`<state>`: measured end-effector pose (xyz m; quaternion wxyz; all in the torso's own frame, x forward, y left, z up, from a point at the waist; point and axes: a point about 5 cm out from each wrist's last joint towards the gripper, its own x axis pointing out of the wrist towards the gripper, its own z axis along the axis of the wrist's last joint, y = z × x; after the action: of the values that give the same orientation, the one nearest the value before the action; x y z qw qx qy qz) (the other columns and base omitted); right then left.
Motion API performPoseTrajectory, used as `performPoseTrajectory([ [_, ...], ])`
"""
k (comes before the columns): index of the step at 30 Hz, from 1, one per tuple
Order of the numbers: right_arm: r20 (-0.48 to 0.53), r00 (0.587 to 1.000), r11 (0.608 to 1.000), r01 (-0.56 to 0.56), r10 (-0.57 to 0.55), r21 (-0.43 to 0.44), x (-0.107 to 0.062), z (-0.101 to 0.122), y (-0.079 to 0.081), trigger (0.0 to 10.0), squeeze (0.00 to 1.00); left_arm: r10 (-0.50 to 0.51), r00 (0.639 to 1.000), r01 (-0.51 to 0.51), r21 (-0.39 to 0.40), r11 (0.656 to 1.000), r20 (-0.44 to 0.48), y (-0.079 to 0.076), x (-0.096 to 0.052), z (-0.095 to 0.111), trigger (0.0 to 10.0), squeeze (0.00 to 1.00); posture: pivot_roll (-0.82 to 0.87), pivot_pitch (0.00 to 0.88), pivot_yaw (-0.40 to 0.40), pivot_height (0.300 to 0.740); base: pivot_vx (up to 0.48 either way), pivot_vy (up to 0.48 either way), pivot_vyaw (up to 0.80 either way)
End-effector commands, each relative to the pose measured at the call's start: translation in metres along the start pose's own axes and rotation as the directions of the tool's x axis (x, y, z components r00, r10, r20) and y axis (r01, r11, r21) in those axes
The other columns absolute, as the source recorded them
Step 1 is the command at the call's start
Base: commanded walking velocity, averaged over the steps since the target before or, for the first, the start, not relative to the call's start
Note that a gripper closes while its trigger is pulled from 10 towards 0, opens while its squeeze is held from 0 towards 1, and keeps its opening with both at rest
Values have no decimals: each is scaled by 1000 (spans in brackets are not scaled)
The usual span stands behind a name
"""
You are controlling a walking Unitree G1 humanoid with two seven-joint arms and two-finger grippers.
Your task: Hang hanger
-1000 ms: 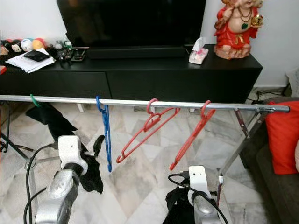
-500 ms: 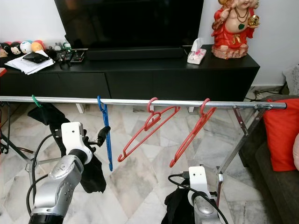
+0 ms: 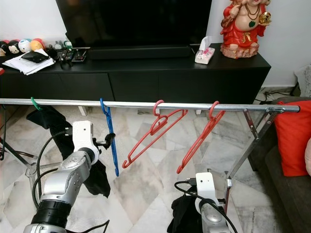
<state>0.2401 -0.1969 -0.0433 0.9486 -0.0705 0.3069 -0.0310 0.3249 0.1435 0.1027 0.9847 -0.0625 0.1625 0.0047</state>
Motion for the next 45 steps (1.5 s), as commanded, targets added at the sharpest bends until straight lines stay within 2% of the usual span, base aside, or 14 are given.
performPoseTrajectory([
  [1,18,1000,1000,-2,2,-2,2,5,1,10000,0,15,1000,-15,20,1000,-11,-3,5,3,10000,0,-129,0,47,740,0,0,0],
  [10,21,1000,1000,-3,3,0,2,6,1,10000,0,84,995,-84,-13,996,48,-10,17,23,10000,0,-133,0,48,740,0,0,0],
  [23,19,1000,1000,-7,7,1,1,5,2,10000,0,132,991,-132,-11,991,3,-11,31,20,10000,0,-137,0,53,740,0,0,0],
  [32,19,1000,1000,-6,6,3,1,5,2,10000,0,102,995,-102,15,995,-8,-9,39,5,10000,0,-147,0,60,740,0,0,0],
  [36,18,1000,1000,-5,5,4,2,6,1,10000,0,54,998,-54,25,998,-7,-11,40,5,10000,0,-151,0,62,740,0,0,0],
  [39,21,1000,1000,-6,6,6,2,7,2,10000,0,43,999,-43,59,997,4,-10,42,7,10000,0,-146,0,59,740,0,0,0],
  [43,23,1000,1000,-8,8,6,2,7,3,10000,0,42,999,-42,63,997,6,-10,43,8,10000,0,-147,0,61,740,0,0,0],
  [44,24,1000,1000,-9,9,6,2,7,4,10000,0,43,999,-43,61,997,6,-10,44,8,7373,0,-149,0,62,740,0,0,0],
  [45,24,1000,1000,-9,9,7,2,7,4,10000,0,44,999,-44,60,997,7,-10,44,8,7373,0,-149,0,62,740,0,0,0],
])
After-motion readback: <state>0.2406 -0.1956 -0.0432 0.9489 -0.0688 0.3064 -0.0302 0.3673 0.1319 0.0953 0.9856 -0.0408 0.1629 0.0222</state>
